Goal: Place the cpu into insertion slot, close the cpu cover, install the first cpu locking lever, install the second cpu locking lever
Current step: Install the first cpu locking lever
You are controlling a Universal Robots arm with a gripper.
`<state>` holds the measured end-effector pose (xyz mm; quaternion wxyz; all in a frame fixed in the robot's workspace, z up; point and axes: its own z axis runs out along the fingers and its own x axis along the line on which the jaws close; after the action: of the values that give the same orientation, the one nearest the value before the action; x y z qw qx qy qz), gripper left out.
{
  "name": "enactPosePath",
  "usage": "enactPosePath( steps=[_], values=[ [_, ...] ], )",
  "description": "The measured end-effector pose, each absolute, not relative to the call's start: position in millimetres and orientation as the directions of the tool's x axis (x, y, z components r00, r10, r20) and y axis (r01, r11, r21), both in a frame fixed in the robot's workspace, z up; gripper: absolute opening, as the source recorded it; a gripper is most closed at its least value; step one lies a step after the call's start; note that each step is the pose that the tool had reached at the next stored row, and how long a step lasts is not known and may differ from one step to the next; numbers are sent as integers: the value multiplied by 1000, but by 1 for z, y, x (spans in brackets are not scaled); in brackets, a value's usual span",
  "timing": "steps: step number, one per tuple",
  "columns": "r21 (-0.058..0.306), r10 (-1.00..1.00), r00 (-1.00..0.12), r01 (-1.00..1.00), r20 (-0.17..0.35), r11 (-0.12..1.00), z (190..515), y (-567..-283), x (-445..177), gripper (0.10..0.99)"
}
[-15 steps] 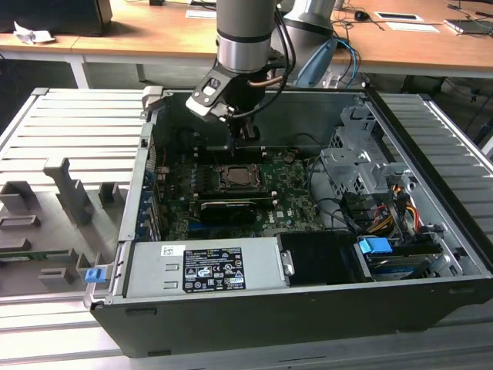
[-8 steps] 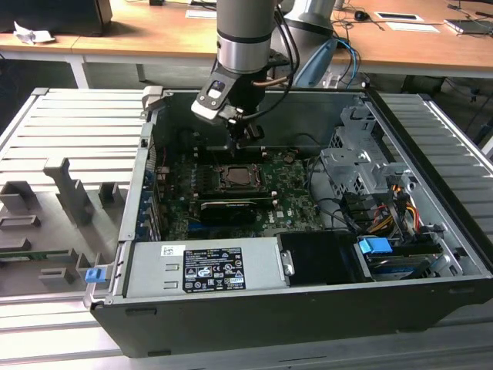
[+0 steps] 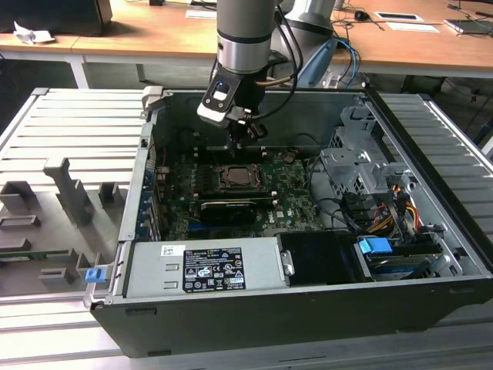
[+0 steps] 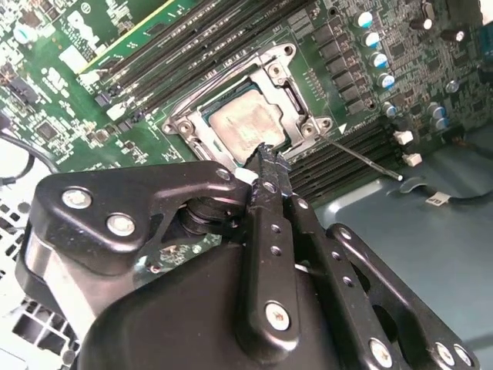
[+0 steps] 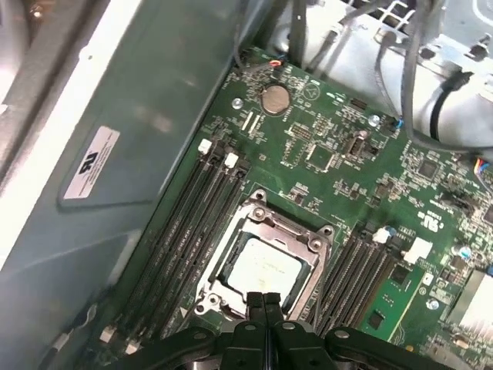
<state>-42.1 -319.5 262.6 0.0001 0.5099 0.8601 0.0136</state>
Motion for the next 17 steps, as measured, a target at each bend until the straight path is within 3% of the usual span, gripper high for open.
enactPosePath(
  steps=[17],
  values=[
    [23, 798, -602, 799, 14, 602, 263, -319, -42, 106]
  ],
)
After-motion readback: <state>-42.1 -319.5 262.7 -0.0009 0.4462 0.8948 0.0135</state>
